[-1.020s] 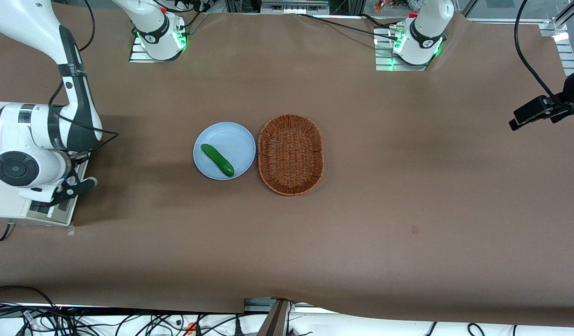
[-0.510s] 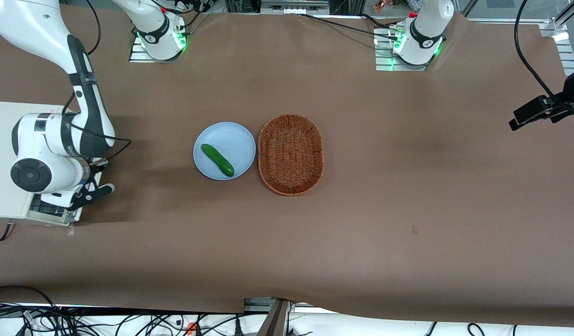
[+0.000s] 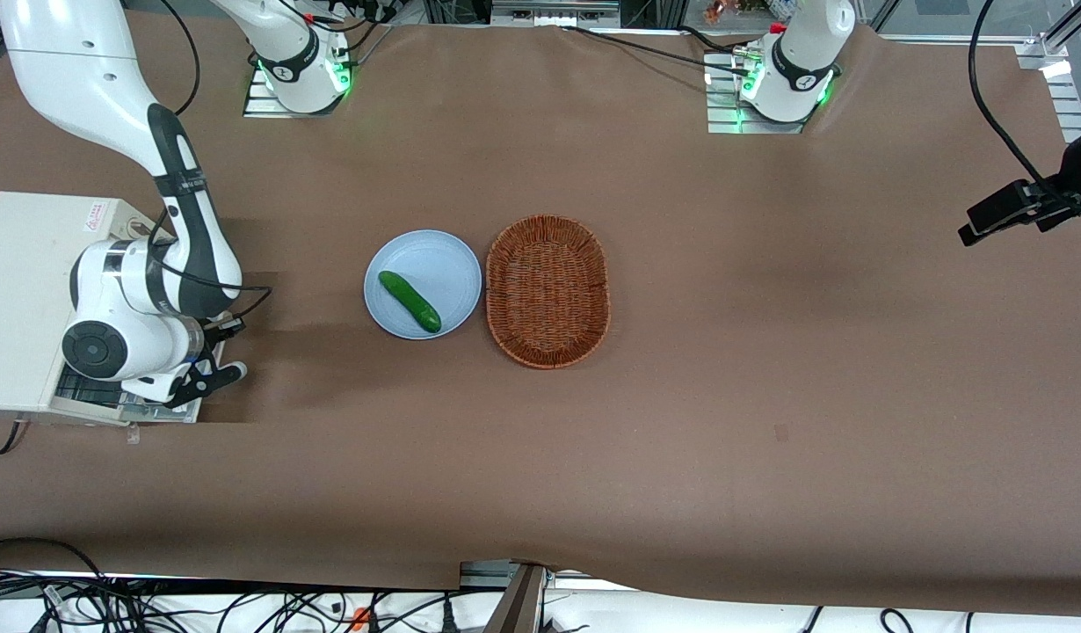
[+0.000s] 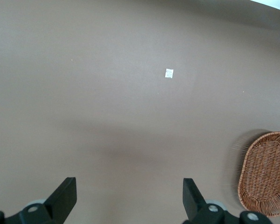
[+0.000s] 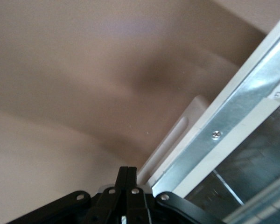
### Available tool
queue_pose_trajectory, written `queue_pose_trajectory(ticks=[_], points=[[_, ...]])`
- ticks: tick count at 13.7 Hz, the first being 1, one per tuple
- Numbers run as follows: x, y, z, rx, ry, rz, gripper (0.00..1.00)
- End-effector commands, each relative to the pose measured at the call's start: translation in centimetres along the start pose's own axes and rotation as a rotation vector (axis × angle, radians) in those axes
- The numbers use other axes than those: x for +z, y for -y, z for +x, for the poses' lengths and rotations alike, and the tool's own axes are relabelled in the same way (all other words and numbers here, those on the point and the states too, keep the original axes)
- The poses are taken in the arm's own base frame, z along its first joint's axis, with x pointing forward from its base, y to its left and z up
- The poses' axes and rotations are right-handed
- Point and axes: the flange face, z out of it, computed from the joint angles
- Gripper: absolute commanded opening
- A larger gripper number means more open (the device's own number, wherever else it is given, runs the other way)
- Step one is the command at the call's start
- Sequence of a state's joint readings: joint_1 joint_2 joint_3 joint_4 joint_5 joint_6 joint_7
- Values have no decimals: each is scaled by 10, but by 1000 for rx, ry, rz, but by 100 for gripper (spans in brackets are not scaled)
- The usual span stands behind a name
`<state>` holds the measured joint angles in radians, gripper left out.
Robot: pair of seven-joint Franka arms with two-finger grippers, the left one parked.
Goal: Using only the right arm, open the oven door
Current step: 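Pull the handle with the right gripper, swinging the glass door down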
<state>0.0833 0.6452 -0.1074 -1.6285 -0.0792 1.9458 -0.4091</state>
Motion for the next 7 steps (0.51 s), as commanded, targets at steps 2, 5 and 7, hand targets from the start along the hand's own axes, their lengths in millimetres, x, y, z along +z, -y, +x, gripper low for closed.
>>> queue_pose_trajectory(ticks=[2,5,7], points=[[27,-45,-13,38,22,-19,0],[44,-51,-11,68,4,24,0],[48,-50,-8,81,-11,41,0]])
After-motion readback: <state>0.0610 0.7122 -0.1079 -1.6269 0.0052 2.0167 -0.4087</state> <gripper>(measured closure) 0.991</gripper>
